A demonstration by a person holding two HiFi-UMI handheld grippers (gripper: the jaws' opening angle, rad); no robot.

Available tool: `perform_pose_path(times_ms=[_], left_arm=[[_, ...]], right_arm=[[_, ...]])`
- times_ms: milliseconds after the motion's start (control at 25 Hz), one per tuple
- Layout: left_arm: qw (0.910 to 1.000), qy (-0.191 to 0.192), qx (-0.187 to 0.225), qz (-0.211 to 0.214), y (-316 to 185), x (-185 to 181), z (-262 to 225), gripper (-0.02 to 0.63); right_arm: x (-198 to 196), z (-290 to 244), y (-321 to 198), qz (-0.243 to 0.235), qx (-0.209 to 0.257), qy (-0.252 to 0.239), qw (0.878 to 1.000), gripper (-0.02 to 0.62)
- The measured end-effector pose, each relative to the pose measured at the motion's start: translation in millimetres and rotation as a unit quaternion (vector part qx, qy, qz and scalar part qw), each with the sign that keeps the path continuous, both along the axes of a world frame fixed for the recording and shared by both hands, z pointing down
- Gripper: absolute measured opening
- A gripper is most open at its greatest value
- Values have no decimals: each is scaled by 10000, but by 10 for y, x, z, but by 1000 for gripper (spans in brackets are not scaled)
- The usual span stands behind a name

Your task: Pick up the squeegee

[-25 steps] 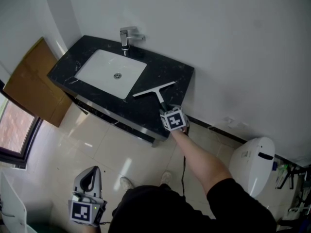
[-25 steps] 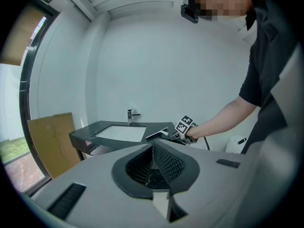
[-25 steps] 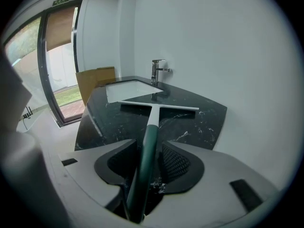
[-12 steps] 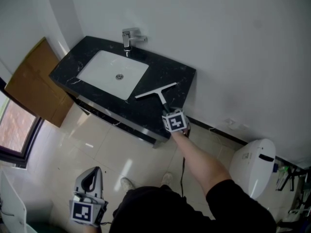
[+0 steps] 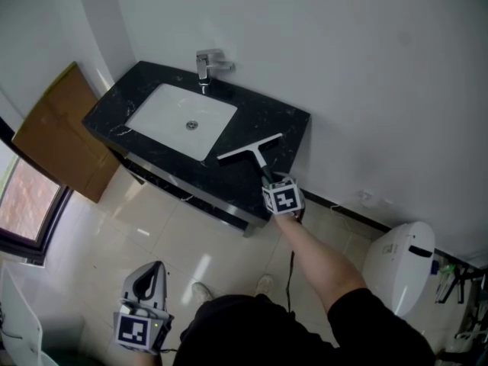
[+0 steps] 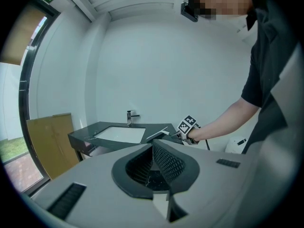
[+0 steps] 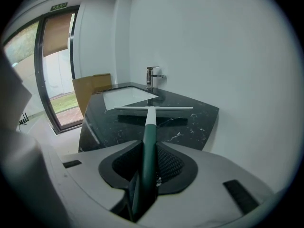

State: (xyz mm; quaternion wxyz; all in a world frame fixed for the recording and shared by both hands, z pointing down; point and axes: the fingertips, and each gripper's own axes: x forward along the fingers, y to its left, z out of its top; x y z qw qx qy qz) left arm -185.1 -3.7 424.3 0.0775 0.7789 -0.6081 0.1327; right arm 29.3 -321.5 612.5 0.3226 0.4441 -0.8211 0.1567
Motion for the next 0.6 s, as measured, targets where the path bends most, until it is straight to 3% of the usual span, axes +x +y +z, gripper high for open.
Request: perform_pose_path(times_ms=[280,600], left_arm=[[9997,5,127,200,-109,114,-23,0],[9984,-7,327,465,-267,251,-76,0]], right_arm=[[147,-359,113,-47,514,-140,9986,101],[152,-1039,592,-425,952,-734,9918,101]])
